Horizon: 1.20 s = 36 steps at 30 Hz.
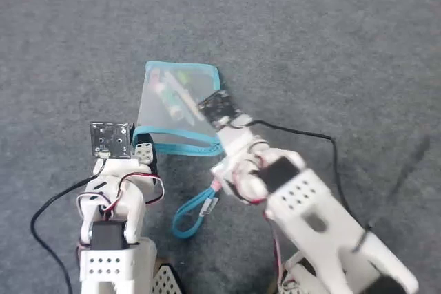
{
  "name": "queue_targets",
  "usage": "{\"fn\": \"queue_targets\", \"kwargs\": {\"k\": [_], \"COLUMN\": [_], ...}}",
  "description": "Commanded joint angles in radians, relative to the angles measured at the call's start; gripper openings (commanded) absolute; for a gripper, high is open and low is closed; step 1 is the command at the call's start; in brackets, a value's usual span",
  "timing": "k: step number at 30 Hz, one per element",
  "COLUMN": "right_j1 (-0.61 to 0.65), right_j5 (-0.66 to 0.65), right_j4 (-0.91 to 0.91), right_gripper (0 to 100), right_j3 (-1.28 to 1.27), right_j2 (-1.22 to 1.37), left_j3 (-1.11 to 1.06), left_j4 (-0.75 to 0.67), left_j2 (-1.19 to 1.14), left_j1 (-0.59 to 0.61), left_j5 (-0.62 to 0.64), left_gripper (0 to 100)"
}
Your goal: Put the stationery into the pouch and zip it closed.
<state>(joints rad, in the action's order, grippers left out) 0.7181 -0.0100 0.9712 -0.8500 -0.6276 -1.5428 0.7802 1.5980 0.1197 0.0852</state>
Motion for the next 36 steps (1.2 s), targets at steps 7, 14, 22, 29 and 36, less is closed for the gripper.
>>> {"fn": "queue_targets", "kwargs": {"k": [7,14,22,29,36], "right_j1": [0.042,-0.082,0.076,0.363,0.326], "right_j5": [0.081,-0.063,-0.252,-0.278,-0.307], "right_j4": [-0.153,-0.051,0.259,0.234,0.268], "right_gripper": [17.7,0.1,0.6,0.6,7.1], "right_j3": [0.095,0.160,0.477,0.463,0.419], "right_j2": [0.211,0.077,0.001,0.028,0.015], "left_j3": [0.024,-0.004,-0.044,-0.045,0.012], "left_j4": [-0.043,-0.068,-0.109,-0.120,-0.167], "left_j2": [0.009,0.015,0.008,-0.040,-0.192], "left_j1": [-0.009,-0.012,-0.123,-0.101,-0.081], "left_j5": [0.017,0.005,-0.048,-0.052,-0.046], "left_gripper": [1,1,1,1,1]}}
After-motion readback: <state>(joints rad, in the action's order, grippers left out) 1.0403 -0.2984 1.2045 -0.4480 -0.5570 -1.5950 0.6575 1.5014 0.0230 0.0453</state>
